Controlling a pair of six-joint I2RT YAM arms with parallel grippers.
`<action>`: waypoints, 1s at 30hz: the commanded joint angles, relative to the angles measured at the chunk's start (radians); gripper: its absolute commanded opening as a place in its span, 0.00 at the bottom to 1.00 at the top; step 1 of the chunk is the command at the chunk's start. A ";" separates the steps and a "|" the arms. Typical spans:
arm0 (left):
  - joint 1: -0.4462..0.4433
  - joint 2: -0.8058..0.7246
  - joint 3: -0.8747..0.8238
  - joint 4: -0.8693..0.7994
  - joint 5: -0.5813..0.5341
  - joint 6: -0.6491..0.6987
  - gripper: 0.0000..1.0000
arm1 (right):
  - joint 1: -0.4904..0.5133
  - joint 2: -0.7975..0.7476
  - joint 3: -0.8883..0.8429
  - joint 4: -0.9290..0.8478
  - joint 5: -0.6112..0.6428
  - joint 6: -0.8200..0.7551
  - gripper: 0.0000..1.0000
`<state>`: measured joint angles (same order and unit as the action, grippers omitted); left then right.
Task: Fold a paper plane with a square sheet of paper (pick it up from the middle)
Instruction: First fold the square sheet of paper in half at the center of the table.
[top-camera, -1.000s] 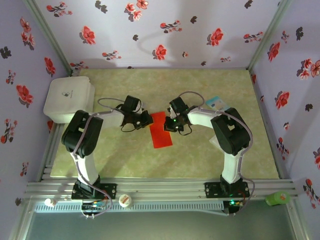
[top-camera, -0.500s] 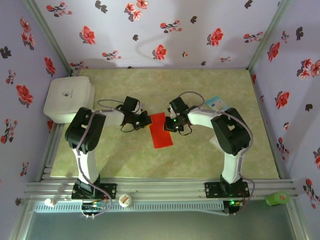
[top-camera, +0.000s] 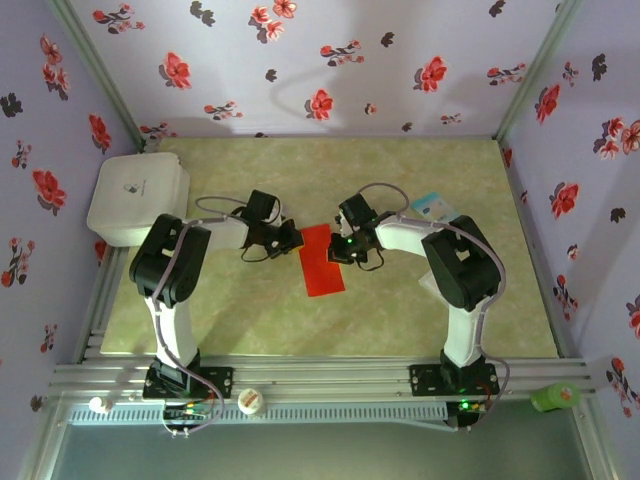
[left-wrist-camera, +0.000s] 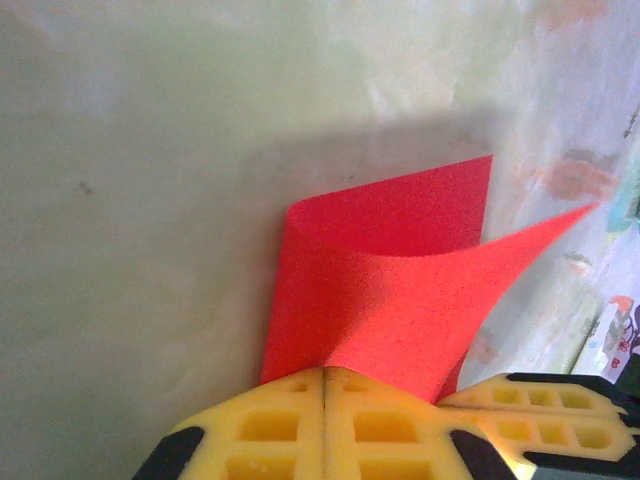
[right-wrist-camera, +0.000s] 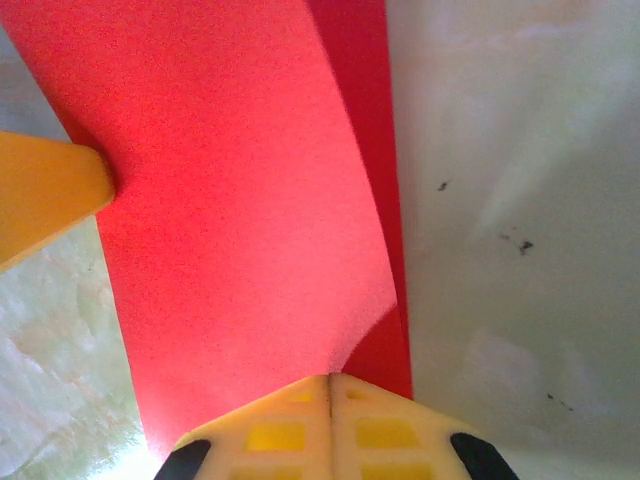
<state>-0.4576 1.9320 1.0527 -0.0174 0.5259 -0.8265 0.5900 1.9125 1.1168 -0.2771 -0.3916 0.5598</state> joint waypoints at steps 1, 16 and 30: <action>0.011 -0.021 0.046 -0.035 0.016 0.037 0.00 | -0.005 0.037 -0.048 -0.137 0.101 -0.005 0.00; 0.041 0.089 0.051 -0.044 -0.028 0.035 0.00 | -0.005 0.031 -0.053 -0.142 0.100 -0.009 0.00; 0.072 0.103 0.156 -0.171 -0.142 -0.021 0.00 | -0.006 0.024 -0.058 -0.152 0.103 -0.023 0.00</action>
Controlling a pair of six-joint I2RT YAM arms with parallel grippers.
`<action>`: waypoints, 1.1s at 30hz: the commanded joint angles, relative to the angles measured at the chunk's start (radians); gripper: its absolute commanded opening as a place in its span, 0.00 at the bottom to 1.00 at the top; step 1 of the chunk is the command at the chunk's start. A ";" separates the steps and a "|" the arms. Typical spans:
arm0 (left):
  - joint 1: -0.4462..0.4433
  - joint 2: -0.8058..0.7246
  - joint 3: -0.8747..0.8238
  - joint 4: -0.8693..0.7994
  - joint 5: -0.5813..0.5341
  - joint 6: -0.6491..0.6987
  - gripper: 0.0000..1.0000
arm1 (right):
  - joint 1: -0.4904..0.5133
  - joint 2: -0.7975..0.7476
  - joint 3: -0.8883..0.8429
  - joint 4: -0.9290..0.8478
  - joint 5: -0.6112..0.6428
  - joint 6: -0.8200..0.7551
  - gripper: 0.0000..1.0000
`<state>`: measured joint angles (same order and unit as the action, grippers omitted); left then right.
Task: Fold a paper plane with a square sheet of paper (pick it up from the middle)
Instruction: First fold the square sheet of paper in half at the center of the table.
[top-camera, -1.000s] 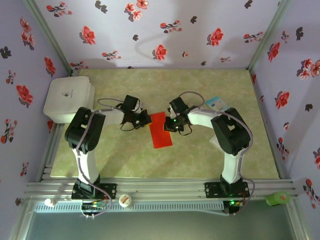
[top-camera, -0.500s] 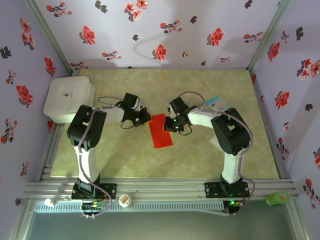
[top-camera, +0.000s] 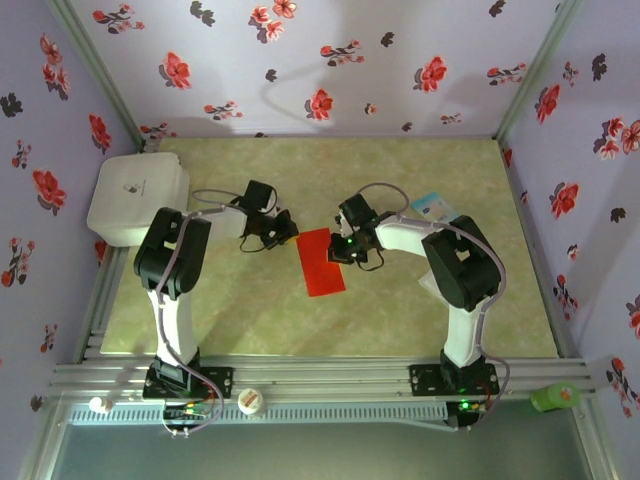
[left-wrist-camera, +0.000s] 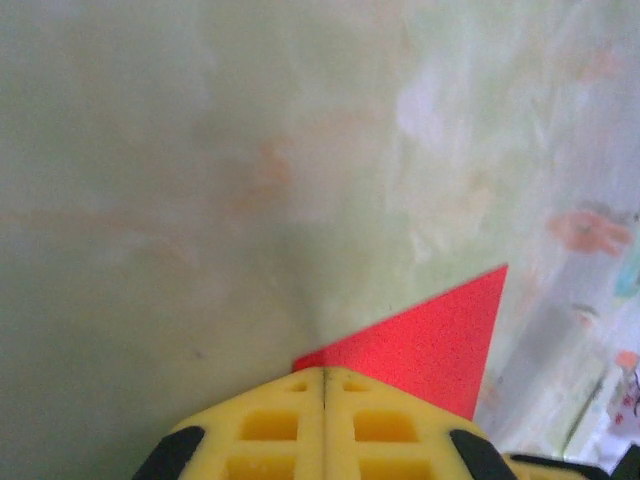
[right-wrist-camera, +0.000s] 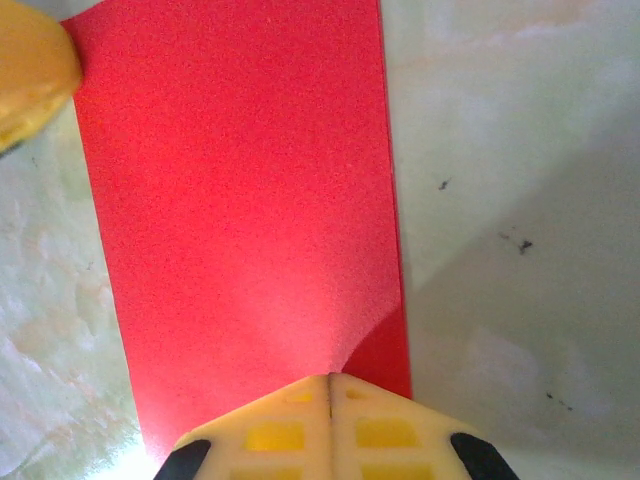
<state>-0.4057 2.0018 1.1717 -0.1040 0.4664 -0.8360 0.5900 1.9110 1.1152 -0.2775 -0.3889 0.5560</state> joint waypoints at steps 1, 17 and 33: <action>0.020 0.035 0.043 -0.092 -0.086 -0.011 0.00 | -0.006 0.026 -0.057 -0.151 0.101 -0.018 0.00; 0.011 -0.037 0.077 -0.153 -0.109 0.004 0.00 | -0.007 0.021 -0.067 -0.143 0.094 -0.036 0.00; -0.102 -0.094 -0.107 0.103 0.099 0.040 0.00 | -0.007 0.033 -0.058 -0.149 0.094 -0.034 0.00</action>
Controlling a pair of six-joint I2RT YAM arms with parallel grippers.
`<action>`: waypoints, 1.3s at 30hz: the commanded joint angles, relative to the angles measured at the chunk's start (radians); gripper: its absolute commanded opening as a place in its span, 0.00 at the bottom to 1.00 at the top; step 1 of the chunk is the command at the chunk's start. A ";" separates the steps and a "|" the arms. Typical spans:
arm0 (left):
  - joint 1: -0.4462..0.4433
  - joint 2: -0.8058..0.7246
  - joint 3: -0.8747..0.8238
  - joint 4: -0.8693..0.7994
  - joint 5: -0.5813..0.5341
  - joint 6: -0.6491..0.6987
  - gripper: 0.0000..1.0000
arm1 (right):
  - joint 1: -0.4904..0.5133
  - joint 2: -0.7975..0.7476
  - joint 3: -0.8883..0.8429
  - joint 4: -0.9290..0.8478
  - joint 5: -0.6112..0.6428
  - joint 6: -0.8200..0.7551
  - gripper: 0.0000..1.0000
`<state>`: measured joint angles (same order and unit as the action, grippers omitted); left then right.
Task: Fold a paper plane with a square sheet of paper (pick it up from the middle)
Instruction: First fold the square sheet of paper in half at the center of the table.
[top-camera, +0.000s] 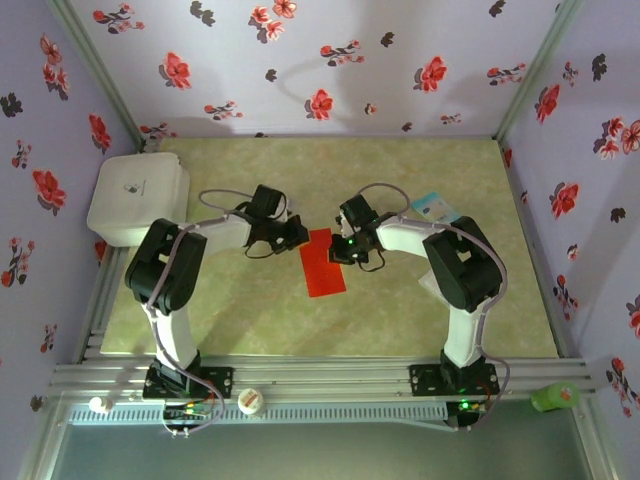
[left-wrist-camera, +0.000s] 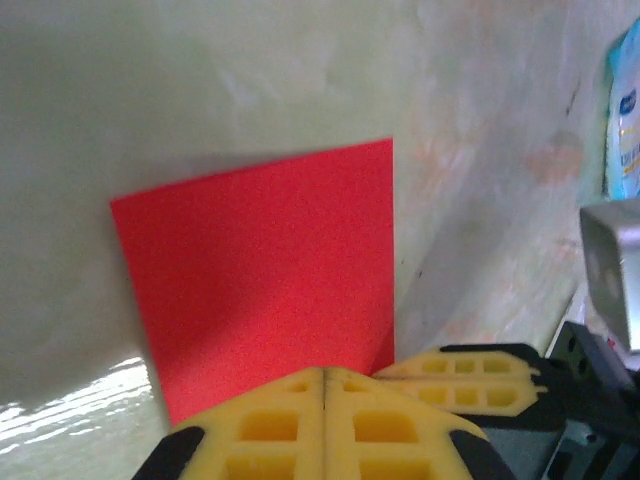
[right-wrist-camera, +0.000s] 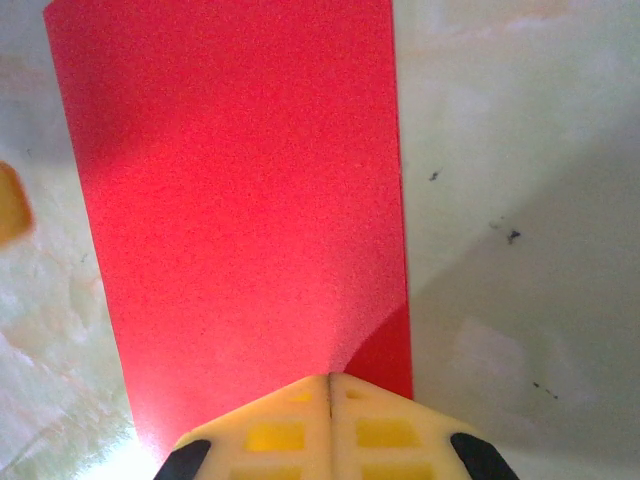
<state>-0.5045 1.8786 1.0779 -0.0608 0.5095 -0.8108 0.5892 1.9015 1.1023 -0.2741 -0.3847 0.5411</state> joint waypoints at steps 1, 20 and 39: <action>-0.003 0.039 -0.016 0.055 0.052 0.018 0.00 | -0.006 0.043 -0.044 -0.153 0.090 -0.019 0.00; 0.070 0.124 0.025 -0.007 -0.130 -0.040 0.00 | -0.006 0.036 -0.051 -0.159 0.091 -0.024 0.00; 0.089 0.174 0.105 -0.023 -0.167 -0.106 0.00 | -0.007 0.031 -0.059 -0.157 0.086 -0.031 0.00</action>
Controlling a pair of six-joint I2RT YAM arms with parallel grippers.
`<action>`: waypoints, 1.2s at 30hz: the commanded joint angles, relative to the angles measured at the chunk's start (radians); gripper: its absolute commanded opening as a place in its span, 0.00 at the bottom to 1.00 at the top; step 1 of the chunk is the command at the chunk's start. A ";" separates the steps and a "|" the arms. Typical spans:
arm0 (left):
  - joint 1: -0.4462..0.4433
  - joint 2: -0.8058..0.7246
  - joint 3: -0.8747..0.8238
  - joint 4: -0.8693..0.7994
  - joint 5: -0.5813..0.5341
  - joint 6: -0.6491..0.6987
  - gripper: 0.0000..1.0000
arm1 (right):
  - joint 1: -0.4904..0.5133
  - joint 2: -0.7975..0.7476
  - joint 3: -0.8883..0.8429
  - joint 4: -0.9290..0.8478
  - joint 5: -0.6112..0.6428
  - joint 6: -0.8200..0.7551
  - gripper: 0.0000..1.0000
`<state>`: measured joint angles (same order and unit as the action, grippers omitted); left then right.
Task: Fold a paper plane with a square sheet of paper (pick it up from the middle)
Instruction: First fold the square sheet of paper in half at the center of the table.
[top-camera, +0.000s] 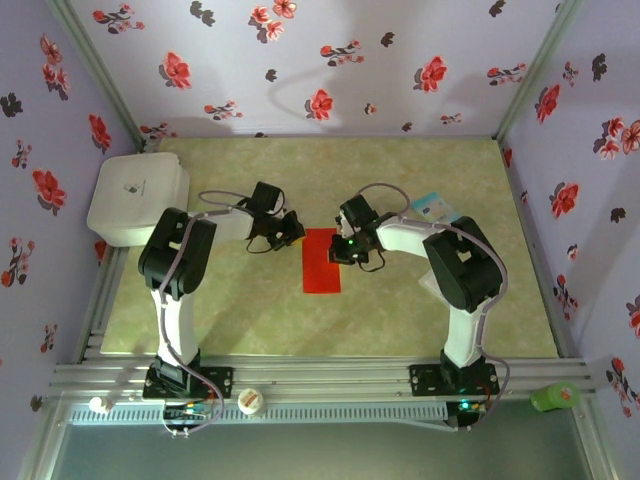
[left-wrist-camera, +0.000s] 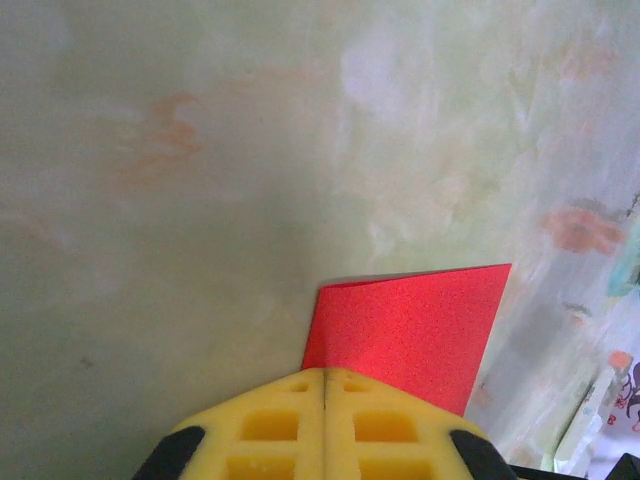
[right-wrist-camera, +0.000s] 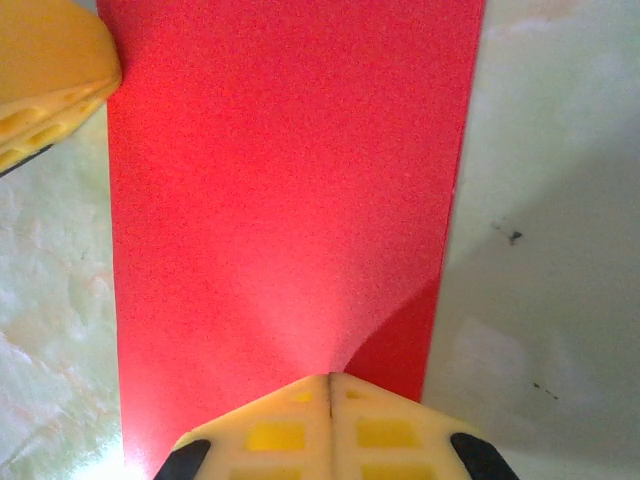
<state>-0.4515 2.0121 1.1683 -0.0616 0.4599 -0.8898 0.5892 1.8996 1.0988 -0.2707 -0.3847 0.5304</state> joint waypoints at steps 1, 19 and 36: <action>0.036 0.041 0.016 -0.025 -0.120 -0.030 0.00 | -0.008 0.032 -0.057 -0.161 0.087 -0.020 0.00; -0.003 -0.071 -0.017 0.058 0.016 0.026 0.08 | -0.022 0.042 -0.048 -0.164 0.070 -0.041 0.00; 0.003 0.047 -0.063 0.141 0.001 0.019 0.10 | -0.023 0.037 -0.066 -0.159 0.075 -0.035 0.00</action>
<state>-0.4568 2.0304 1.1374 0.0708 0.4999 -0.8841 0.5781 1.8957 1.0916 -0.2741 -0.3958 0.5148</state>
